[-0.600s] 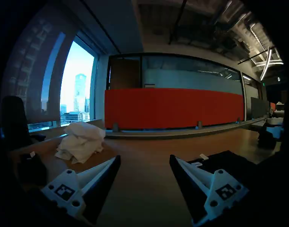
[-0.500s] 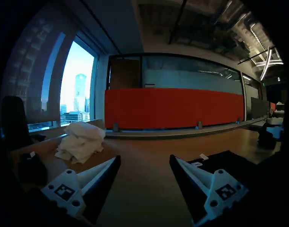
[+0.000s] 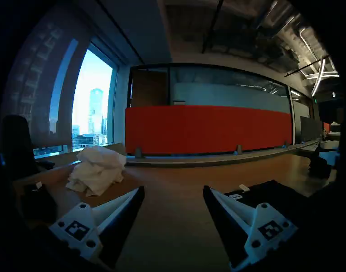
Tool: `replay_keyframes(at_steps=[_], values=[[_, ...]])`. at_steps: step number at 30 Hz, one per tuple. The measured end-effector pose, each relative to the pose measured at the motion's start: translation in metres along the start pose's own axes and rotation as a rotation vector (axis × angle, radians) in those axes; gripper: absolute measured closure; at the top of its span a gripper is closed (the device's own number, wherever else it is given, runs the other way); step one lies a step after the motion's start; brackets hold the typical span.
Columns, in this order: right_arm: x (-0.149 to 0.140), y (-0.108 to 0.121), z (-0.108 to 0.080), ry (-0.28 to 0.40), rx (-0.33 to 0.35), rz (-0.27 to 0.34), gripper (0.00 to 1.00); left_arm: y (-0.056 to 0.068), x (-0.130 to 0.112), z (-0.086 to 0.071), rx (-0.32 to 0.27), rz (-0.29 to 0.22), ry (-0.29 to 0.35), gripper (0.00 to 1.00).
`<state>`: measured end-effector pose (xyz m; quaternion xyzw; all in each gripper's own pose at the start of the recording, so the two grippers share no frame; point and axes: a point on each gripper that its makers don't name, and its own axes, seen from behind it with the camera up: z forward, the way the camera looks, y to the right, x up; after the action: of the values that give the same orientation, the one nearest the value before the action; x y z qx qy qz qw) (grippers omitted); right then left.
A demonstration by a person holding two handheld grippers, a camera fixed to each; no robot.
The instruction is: Fold towel
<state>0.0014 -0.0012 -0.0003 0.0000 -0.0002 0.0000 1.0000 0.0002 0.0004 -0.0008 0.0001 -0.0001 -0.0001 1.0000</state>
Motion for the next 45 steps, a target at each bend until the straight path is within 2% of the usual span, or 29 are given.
replay_keyframes(at_steps=[23,29,35,45], values=[[-0.001,0.001,0.000,0.001,0.001,-0.001,0.01,0.001,-0.001,0.000,-0.003,-0.001,0.000,0.05],[-0.001,0.001,0.001,-0.001,0.000,0.004,0.01,0.003,0.001,0.000,-0.017,0.014,-0.016,0.05],[0.033,-0.004,0.000,0.013,-0.002,-0.001,0.01,0.003,0.037,-0.001,-0.019,0.033,-0.003,0.05],[0.121,-0.007,-0.002,0.007,-0.001,0.020,0.01,0.004,0.131,0.000,-0.022,0.028,-0.002,0.05]])
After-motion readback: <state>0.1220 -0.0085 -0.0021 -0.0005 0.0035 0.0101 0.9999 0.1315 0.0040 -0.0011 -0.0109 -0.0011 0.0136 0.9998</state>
